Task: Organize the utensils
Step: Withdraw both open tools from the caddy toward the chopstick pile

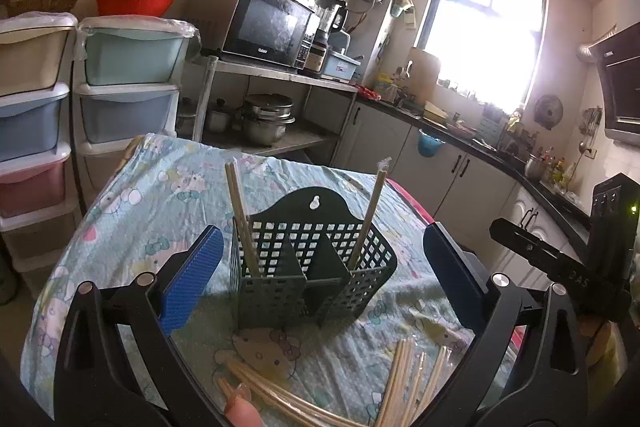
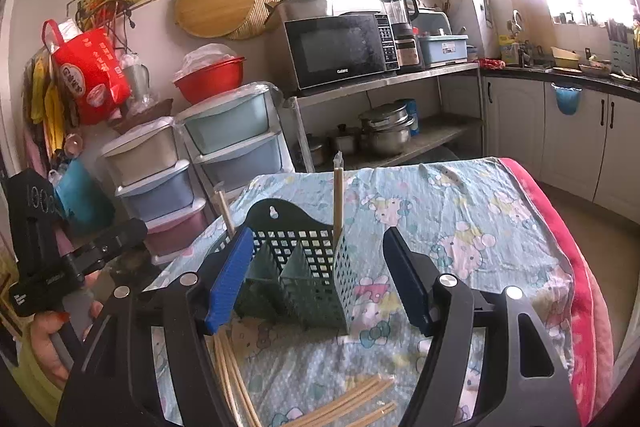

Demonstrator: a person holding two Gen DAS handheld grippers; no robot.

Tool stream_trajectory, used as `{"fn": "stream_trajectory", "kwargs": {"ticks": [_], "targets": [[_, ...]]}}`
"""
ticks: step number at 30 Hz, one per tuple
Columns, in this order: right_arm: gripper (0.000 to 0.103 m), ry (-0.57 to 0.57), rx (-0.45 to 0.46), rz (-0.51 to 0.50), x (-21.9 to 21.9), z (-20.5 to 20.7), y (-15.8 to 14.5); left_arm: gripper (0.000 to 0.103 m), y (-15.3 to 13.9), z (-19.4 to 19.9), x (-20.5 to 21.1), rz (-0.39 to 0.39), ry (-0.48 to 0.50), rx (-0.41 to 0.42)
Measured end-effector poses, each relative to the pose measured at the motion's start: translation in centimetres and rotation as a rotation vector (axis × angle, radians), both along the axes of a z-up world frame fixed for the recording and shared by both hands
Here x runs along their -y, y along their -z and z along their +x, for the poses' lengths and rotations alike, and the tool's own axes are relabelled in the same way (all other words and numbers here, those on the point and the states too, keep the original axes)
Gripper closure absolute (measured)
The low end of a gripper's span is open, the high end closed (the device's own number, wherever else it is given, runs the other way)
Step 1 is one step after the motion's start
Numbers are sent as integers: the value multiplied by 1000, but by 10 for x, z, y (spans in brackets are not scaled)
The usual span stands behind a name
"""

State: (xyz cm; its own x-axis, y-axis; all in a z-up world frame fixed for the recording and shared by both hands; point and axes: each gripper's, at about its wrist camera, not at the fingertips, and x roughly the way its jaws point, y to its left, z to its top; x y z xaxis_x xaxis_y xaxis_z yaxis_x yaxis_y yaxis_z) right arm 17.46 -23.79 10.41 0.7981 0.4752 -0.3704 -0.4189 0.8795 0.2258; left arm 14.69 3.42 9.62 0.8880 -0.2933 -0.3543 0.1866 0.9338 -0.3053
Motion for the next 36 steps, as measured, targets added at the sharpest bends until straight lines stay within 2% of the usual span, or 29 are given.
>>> {"fn": "stream_trajectory", "kwargs": {"ticks": [16, 36], "targets": [[38, 4, -31, -21, 6, -17, 21, 11, 24, -14, -5, -28, -11, -53], [38, 14, -87, -49, 11, -23, 49, 11, 70, -20, -10, -56, -16, -185]]}}
